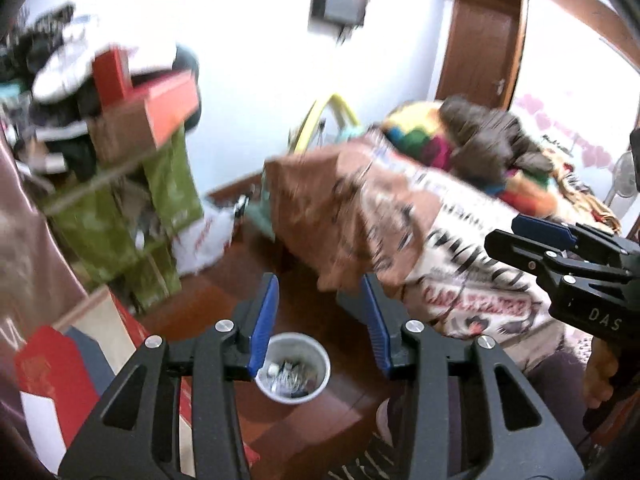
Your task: Collect trash
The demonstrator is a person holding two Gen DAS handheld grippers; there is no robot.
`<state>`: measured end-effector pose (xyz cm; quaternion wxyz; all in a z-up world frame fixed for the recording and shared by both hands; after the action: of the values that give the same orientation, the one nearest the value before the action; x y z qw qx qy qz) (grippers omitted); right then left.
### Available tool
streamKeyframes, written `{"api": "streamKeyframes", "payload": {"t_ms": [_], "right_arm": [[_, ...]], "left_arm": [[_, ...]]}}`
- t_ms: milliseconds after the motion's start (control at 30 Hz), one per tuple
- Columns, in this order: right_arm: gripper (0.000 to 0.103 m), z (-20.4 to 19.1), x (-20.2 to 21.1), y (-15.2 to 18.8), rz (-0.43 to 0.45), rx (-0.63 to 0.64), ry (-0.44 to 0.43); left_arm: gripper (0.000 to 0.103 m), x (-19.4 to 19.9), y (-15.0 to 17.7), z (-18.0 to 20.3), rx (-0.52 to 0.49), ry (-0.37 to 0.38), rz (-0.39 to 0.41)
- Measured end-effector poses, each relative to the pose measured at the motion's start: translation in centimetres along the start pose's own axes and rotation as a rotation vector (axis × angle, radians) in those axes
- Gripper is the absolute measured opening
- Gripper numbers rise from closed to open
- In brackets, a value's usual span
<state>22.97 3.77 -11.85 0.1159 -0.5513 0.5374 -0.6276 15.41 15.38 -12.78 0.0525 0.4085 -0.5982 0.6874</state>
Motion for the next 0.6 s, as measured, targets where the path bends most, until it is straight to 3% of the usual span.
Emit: {"api": "streamKeyframes", "payload": {"t_ms": [100,233,400,500,600], "right_arm": [[0.048,-0.2,4.6,-0.8,0.108,-0.020,0.055],[0.048,-0.5,9.3,-1.0,0.213,-0.055,0.118],[0.050,-1.5,13.8,-0.7,0.302,-0.098,0.188],[0.065,-2.2,15.5,-0.4,0.344,-0.100,0.253],[0.086,-2.5,16.9,0.1,0.374,-0.109,0.301]], "left_arm": [[0.050,4.7,-1.7,1.0,-0.013,0.030,0.102],[0.050,10.0,-2.8,2.6,-0.041,0.073,0.211],[0.057,14.2,-2.6,4.3,-0.074,0.121,0.279],[0.074,16.1,-2.1,4.9,-0.070,0.165,0.293],[0.078,17.9,-1.6,5.3,-0.084,0.194,0.317]]}}
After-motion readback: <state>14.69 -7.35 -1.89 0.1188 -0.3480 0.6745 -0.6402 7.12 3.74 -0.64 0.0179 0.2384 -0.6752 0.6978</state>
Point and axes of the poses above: each gripper's, at about its wrist camera, not at the fingertips, and x roughly against the way its jaws point, z to its right, y to its underside, the point moved 7 cm from there along -x, roughly the way its jaws point, and after that the axes turned 13 degrees about -y, right-handed, at the moved point
